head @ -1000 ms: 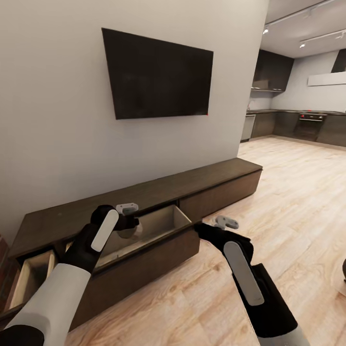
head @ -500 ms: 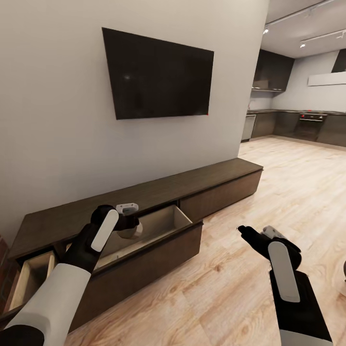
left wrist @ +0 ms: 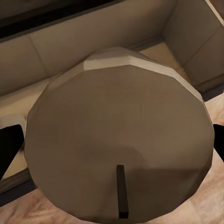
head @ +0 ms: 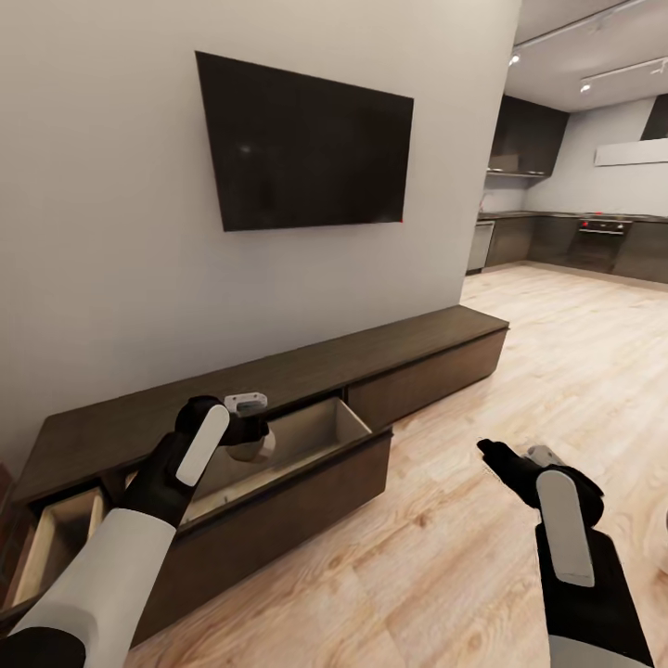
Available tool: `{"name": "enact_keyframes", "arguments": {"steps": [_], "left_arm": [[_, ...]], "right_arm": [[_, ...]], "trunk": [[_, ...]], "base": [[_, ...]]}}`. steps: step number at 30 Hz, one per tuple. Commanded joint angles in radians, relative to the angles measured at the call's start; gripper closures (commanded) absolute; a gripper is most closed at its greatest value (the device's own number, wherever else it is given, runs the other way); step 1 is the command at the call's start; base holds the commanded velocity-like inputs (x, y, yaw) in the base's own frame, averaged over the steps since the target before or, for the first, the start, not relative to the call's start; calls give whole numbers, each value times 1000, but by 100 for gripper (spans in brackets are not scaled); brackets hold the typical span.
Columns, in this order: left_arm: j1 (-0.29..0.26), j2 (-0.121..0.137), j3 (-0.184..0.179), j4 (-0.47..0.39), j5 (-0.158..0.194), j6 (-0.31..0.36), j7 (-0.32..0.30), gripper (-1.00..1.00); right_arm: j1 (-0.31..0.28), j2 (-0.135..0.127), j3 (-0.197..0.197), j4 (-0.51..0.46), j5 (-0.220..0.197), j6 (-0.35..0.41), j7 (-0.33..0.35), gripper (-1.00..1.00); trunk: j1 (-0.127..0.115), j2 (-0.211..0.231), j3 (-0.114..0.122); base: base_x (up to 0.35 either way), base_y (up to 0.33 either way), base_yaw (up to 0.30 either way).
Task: Place each of the two pumpkins and all three candles from the living room inside a cabinet in the living room (use any cabinet), then make sure every cabinet is closed, and position the cauldron so it is next to a table in the living room.
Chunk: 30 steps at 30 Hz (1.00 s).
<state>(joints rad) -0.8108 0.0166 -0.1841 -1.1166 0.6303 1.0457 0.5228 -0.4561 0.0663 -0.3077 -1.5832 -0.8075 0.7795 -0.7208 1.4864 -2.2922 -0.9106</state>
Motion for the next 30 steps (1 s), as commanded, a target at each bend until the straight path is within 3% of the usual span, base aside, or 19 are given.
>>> {"name": "enact_keyframes", "arguments": {"steps": [1,4,10,20,30], "left_arm": [[-1,1,-3,0,9,1,11,100],[-1,0,-4,3,8,1,11,100],[-1,-4,-3,3,9,1,17,100],[-1,-8,-7,3,9,1,20,100],[-1,-9,-9,3,4,1,20,100]], "right_arm": [[-1,2,-25,-1,-14,1,-9,-100],[-1,3,-106,0,-43,1,-10,-100],[-1,3,-145,1,-81,1,-11,-100],[-1,3,-140,3,-87,1,-10,-100],[-1,3,-120,3,-87,3,-10,-100]], "trunk": [[0,0,-1],[0,0,-1],[0,0,-1],[0,0,-1],[0,0,-1]], "base": [[167,0,0],[234,0,0],[169,0,0],[88,-60,13],[174,-244,240]]}}
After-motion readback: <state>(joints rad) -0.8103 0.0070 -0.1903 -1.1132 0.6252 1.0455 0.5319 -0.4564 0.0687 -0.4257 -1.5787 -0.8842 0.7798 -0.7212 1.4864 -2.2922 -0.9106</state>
